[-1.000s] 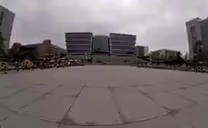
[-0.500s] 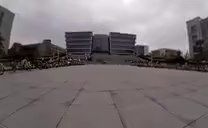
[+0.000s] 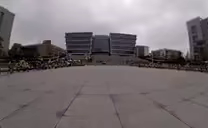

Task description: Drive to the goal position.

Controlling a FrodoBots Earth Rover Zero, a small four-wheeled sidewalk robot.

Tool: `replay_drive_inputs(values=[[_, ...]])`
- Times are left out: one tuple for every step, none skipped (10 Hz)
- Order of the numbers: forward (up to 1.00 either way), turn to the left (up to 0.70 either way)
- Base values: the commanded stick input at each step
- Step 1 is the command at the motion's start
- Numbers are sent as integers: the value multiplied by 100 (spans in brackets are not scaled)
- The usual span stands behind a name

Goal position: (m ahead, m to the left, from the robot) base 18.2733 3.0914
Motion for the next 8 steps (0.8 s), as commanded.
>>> replay_drive_inputs(values=[[70,0],[70,0],[70,0],[70,0],[70,0],[70,0],[70,0],[70,0]])
